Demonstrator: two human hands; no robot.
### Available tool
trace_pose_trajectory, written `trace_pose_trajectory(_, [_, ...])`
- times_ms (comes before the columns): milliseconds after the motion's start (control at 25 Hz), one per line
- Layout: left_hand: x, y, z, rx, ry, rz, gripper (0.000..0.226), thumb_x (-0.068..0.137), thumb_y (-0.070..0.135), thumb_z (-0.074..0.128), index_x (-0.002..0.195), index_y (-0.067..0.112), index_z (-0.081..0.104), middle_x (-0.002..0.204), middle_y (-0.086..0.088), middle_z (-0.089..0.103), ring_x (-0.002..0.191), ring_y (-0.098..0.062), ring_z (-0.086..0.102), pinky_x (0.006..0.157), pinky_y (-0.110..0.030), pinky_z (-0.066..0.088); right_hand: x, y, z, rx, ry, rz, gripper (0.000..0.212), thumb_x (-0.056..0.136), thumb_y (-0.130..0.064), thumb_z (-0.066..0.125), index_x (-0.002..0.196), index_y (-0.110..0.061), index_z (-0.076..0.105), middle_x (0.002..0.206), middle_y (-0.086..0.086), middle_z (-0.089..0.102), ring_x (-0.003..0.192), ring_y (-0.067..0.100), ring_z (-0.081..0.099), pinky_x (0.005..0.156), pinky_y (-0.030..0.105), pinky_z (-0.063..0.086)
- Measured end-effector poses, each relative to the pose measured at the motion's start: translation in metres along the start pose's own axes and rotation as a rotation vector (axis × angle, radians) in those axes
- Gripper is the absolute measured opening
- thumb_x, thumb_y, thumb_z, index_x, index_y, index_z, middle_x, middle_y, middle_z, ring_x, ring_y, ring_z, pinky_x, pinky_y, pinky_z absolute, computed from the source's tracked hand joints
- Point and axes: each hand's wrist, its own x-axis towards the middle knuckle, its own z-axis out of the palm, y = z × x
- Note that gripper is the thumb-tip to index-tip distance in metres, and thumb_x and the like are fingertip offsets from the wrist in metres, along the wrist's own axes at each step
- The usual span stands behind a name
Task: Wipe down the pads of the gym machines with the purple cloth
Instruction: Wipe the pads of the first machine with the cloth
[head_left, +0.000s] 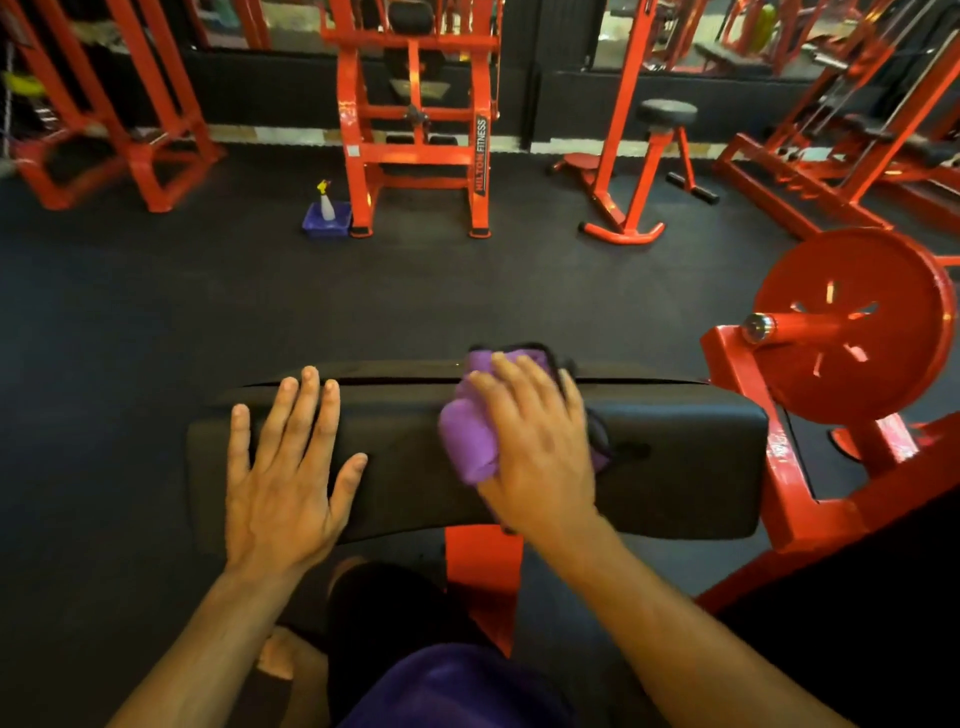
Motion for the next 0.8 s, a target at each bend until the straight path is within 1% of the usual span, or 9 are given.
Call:
trace_pose_trajectory(80, [-0.002, 0.0, 0.001, -0.025, 0.007, 0.001, 0.072, 0.103, 0.048, 0.031, 0.163, 0.009, 0.024, 0.172, -0.01, 0.018, 0.158, -0.027, 0.018, 0.127, -0.059, 0.01, -0.04, -0.002, 0.015, -0.031, -0.087, -0.237, 0.075, 0.079, -0.05, 0.068, 0.145, -0.02, 0.051, 0.161, 0.01, 0.036, 0.151, 0.032, 0.028, 0.121, 0.06, 0.019])
trace_pose_trajectory(160, [-0.001, -0.001, 0.002, -0.017, 0.005, -0.009, 0.071, 0.104, 0.048, 0.03, 0.163, 0.01, 0.022, 0.172, -0.01, 0.018, 0.159, -0.026, 0.017, 0.127, -0.058, 0.009, -0.079, 0.031, 0.007, -0.065, -0.112, -0.363, 0.077, 0.082, -0.051, 0.075, 0.147, -0.02, 0.049, 0.162, 0.012, 0.034, 0.153, 0.032, 0.024, 0.118, 0.063, 0.023])
trace_pose_trajectory(280, [0.0, 0.001, 0.002, -0.013, 0.001, -0.01, 0.07, 0.105, 0.049, 0.028, 0.164, 0.011, 0.02, 0.172, -0.009, 0.017, 0.159, -0.025, 0.016, 0.128, -0.057, 0.009, -0.066, 0.08, -0.022, -0.056, -0.026, -0.117, 0.084, 0.071, -0.029, 0.082, 0.146, -0.018, 0.046, 0.157, 0.01, 0.04, 0.15, 0.031, 0.03, 0.115, 0.063, 0.029])
trace_pose_trajectory(360, [-0.001, 0.0, 0.002, -0.012, -0.004, -0.009, 0.07, 0.105, 0.049, 0.028, 0.164, 0.012, 0.02, 0.172, -0.009, 0.017, 0.159, -0.025, 0.016, 0.128, -0.057, 0.009, -0.031, 0.062, -0.02, 0.006, 0.099, 0.11, 0.072, 0.074, -0.024, 0.074, 0.142, -0.016, 0.051, 0.152, 0.01, 0.046, 0.145, 0.03, 0.037, 0.115, 0.059, 0.032])
trace_pose_trajectory(400, [-0.002, 0.0, 0.002, -0.02, 0.0, -0.007, 0.07, 0.105, 0.049, 0.028, 0.164, 0.012, 0.02, 0.172, -0.009, 0.017, 0.159, -0.025, 0.016, 0.128, -0.057, 0.01, -0.017, 0.041, -0.013, 0.024, 0.14, 0.134, 0.07, 0.074, -0.023, 0.075, 0.14, -0.015, 0.054, 0.151, 0.009, 0.048, 0.143, 0.029, 0.04, 0.116, 0.057, 0.032])
trace_pose_trajectory(520, [-0.003, -0.003, 0.003, -0.028, 0.001, -0.003, 0.07, 0.105, 0.048, 0.028, 0.164, 0.011, 0.02, 0.172, -0.009, 0.017, 0.159, -0.025, 0.015, 0.128, -0.057, 0.01, -0.03, 0.0, 0.016, 0.043, 0.03, -0.141, 0.08, 0.07, -0.026, 0.084, 0.143, -0.017, 0.051, 0.156, 0.008, 0.043, 0.148, 0.028, 0.033, 0.12, 0.056, 0.025])
trace_pose_trajectory(640, [-0.007, -0.001, 0.004, -0.052, 0.012, -0.026, 0.068, 0.107, 0.047, 0.026, 0.164, 0.011, 0.02, 0.172, -0.009, 0.015, 0.159, -0.025, 0.014, 0.128, -0.057, 0.012, -0.077, 0.032, 0.003, -0.033, -0.104, -0.363, 0.089, 0.074, -0.043, 0.086, 0.149, -0.02, 0.043, 0.162, 0.006, 0.033, 0.153, 0.027, 0.023, 0.122, 0.057, 0.02])
trace_pose_trajectory(720, [-0.01, -0.001, 0.004, -0.058, 0.019, -0.034, 0.067, 0.107, 0.045, 0.026, 0.164, 0.011, 0.02, 0.173, -0.008, 0.015, 0.16, -0.025, 0.013, 0.128, -0.057, 0.012, -0.077, 0.063, -0.015, -0.046, -0.067, -0.291, 0.094, 0.069, -0.03, 0.09, 0.149, -0.019, 0.042, 0.161, 0.004, 0.034, 0.153, 0.025, 0.023, 0.124, 0.052, 0.016])
trace_pose_trajectory(800, [-0.011, -0.002, 0.005, -0.043, 0.02, -0.04, 0.067, 0.106, 0.044, 0.028, 0.164, 0.011, 0.02, 0.173, -0.008, 0.015, 0.159, -0.025, 0.014, 0.128, -0.057, 0.012, -0.049, 0.065, -0.022, 0.045, 0.027, -0.062, 0.088, 0.068, -0.017, 0.088, 0.145, -0.017, 0.045, 0.156, 0.006, 0.04, 0.15, 0.024, 0.03, 0.122, 0.048, 0.019])
